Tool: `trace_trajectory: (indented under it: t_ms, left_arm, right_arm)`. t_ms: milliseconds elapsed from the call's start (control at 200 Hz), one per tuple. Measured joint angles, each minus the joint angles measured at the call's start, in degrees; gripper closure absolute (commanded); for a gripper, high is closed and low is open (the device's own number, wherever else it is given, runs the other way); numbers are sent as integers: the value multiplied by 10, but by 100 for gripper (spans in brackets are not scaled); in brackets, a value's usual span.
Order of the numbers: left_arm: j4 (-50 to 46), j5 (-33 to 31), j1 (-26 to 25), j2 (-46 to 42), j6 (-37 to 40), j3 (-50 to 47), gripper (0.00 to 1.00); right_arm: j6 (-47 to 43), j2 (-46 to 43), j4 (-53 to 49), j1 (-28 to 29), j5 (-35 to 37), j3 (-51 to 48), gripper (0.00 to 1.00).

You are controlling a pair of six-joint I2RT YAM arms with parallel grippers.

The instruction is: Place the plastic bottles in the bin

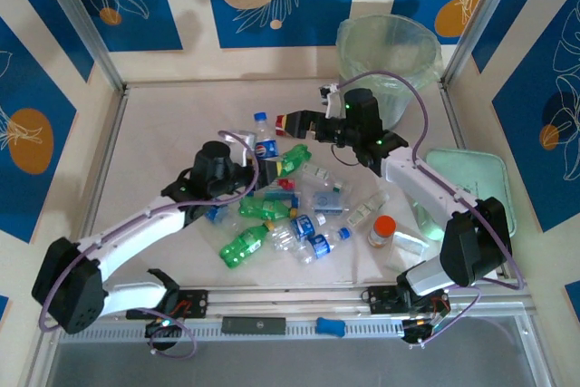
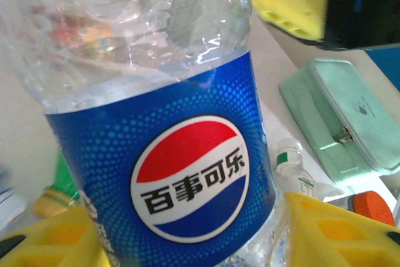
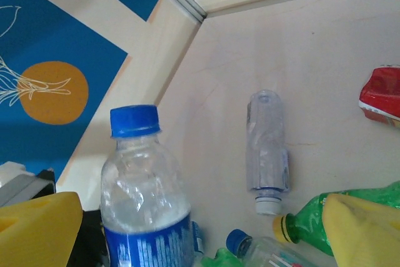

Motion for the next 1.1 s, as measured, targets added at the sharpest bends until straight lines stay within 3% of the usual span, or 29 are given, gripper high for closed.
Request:
trace_trajectory:
  t_ms: [285,705,900,955,1100]
  left_arm:
    - [49,8,-43,59,29,24,55]
    - [69,11,-47,63,30,24,55]
    - [70,12,-47,63,28,24,53]
    - [71,13,-47,63,24,24,46]
    - [77,20,-47,62,5,17,7]
  right_arm:
    - [24,3,33,-5,-46,-24,6]
    - [31,32,52,18,-78,-24,22]
    - [37,39,54,22,-81,-24,38]
    - [35,39,57,24,-80,-24,43]
    - [35,36,55,24,-71,-29,43]
